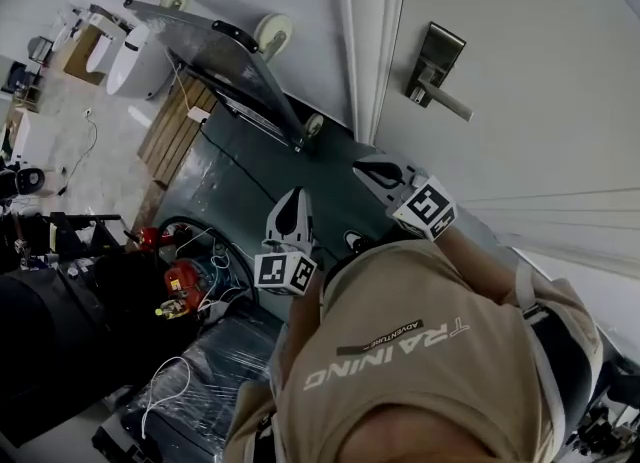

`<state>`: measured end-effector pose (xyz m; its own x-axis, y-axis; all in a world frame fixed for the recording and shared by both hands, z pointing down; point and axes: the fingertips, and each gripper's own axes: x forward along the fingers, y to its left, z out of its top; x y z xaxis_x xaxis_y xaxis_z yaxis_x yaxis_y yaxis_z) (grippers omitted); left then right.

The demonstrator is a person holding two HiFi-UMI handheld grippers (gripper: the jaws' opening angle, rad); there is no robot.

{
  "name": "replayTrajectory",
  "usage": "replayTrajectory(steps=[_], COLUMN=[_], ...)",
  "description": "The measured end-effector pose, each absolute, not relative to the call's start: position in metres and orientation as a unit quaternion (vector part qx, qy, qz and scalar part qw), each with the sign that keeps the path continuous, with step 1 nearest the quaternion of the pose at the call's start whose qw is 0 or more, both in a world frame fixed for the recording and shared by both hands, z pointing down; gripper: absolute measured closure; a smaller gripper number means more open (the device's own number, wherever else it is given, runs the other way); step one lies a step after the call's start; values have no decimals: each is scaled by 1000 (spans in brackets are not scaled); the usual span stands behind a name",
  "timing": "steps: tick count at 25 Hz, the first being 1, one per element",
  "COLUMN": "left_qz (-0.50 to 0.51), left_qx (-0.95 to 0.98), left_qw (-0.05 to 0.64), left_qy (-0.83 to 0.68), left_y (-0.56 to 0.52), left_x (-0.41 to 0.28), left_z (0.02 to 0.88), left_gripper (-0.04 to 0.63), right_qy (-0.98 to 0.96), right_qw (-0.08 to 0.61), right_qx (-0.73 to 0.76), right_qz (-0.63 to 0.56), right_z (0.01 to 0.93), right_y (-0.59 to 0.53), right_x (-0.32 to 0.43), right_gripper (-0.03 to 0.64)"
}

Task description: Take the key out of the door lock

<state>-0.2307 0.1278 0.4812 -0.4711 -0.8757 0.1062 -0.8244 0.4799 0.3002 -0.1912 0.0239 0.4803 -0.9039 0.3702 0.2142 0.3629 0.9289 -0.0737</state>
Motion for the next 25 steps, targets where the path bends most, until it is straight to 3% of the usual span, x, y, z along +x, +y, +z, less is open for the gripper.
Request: replayTrajectory(steps=[14,25], left_qz=[-133,-14], left_qx=[450,536], left_qw=[160,123], left_qy=[-868,-835], left_y=[152,64], left_x=[-271,-322], left_z=[505,478], left_gripper=[586,586], right_qy=[-973,-975], right_qw=[133,84], right_qx=[-188,-198], right_qz=[16,52], right_z=[479,496], right_y=[34,-13], right_x=[-217,-285], right_gripper=[603,602])
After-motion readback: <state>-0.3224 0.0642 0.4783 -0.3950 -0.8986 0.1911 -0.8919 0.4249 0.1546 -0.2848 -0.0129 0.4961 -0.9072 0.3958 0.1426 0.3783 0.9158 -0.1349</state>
